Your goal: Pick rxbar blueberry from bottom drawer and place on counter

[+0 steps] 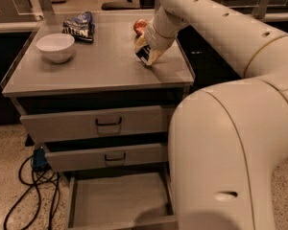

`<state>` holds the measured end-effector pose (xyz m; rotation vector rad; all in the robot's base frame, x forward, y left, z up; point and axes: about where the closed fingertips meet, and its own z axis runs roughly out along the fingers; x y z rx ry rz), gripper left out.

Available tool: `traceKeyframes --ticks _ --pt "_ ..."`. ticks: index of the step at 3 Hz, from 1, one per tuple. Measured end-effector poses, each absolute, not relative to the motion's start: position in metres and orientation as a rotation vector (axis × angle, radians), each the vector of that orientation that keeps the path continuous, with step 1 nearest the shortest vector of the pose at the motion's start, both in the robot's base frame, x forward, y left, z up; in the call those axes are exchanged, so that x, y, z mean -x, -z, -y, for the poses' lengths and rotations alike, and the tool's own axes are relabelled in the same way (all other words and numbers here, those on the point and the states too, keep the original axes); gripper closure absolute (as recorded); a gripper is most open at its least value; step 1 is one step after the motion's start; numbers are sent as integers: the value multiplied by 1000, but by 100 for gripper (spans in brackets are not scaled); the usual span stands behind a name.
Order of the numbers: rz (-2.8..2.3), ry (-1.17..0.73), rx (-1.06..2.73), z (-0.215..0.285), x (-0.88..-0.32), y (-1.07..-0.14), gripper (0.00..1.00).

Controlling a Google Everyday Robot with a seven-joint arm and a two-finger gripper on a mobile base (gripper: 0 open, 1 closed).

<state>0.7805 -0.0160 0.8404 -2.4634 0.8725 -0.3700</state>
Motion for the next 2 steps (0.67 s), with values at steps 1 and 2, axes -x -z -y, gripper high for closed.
traceKeyframes --ticks 1,2 --pt "-872 370 2463 16 -781 -840 11" --pt "-872 370 2463 16 -781 -840 0"
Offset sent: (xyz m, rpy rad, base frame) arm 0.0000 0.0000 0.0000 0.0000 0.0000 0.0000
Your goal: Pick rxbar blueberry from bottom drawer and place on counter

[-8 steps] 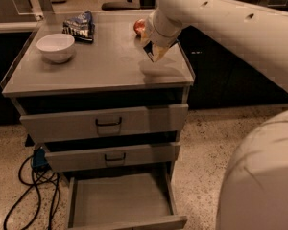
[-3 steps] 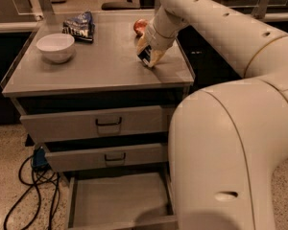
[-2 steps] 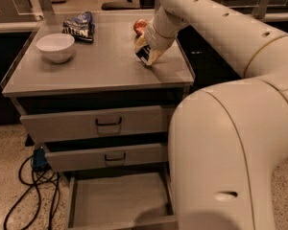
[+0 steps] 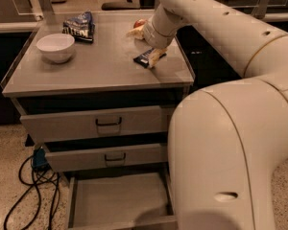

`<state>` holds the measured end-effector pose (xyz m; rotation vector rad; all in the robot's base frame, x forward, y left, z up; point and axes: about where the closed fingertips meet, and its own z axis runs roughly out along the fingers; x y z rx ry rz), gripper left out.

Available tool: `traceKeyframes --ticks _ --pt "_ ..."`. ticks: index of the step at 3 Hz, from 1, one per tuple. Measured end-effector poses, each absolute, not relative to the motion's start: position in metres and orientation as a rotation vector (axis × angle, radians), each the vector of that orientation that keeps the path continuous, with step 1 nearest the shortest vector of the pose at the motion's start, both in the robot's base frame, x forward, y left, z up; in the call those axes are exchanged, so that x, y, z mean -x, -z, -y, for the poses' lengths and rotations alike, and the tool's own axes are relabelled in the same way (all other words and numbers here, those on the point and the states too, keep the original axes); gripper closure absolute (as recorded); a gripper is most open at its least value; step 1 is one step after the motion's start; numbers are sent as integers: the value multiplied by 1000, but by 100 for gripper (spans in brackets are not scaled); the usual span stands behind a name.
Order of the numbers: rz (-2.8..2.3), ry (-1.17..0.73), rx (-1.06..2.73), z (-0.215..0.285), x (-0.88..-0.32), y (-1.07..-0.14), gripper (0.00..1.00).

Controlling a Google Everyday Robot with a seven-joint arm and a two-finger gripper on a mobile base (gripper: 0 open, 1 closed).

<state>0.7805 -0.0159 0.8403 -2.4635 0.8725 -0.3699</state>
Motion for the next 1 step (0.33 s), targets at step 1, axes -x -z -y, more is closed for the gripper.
traceKeyframes --ticks 1 --pt "-872 370 2463 16 -781 -840 0"
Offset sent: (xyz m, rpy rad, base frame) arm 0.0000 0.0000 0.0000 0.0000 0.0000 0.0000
